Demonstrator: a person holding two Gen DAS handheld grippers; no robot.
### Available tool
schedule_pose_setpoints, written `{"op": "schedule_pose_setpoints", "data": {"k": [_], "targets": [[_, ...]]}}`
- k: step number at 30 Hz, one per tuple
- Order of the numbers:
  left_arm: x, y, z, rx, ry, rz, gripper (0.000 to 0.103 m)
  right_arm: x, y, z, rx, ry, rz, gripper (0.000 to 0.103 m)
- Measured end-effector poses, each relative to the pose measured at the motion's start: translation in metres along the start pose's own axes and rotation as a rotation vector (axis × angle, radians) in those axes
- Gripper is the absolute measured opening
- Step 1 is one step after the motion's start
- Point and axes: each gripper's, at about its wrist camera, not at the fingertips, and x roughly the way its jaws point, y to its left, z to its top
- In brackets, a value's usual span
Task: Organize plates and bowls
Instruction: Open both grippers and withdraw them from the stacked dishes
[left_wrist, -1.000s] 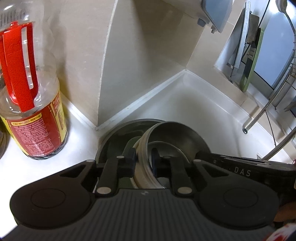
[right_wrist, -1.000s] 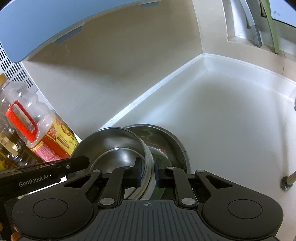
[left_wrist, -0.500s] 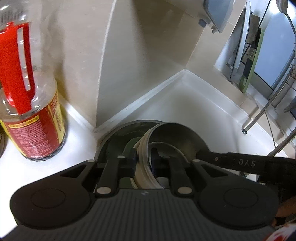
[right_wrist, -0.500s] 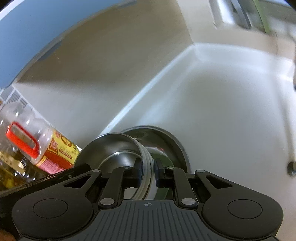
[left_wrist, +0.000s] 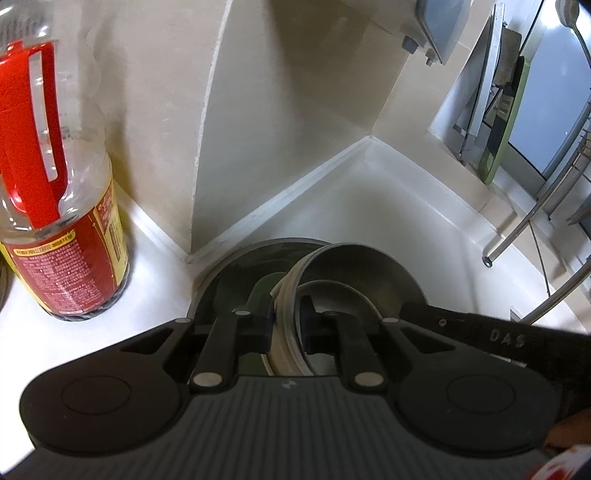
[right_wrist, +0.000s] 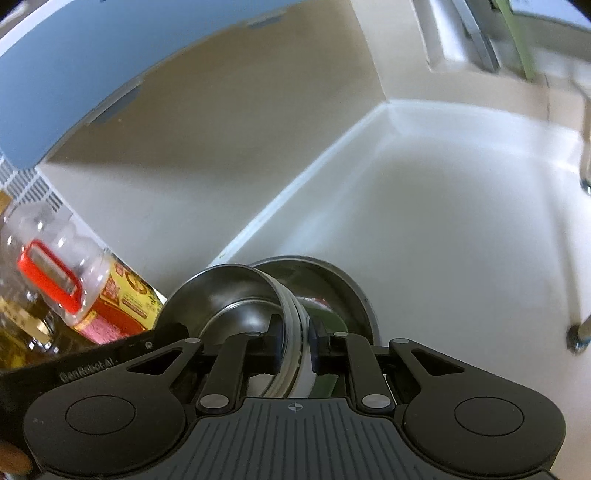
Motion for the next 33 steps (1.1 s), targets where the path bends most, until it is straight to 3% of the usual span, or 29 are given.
{"op": "schedule_pose_setpoints", "data": {"k": [6,12,23,25,27,29,33], "targets": [[0.002,0.003,0.002,0.007,0.007,0.011,0.012,-0.002,-0.001,0.008,0.049,0.031,0.009,0.015],[0.007,-0.006,0.002,0.046,0.019,0.006,0.013,0.006,0.005,0.008,-0.039,0.04,-0.07,0.014],[0.001,-0.011,0.004,0.057,-0.013,0.037,0.013,-0.002,0.006,0.001,-0.087,0.011,-0.051,0.016],[-0.006,-0.012,0.004,0.054,-0.029,0.04,0.013,-0.005,0.007,0.0,-0.1,0.0,-0.046,0.022],[-0.017,-0.013,0.003,0.061,-0.06,0.049,0.015,-0.013,0.006,-0.002,-0.114,-0.024,-0.025,0.042],[-0.029,-0.015,-0.002,0.073,-0.086,0.065,0.02,-0.023,0.006,-0.006,-0.136,-0.048,-0.002,0.052],[-0.051,-0.018,-0.019,0.096,-0.113,0.099,0.027,-0.038,0.004,-0.02,-0.192,-0.061,0.015,0.062]]}}
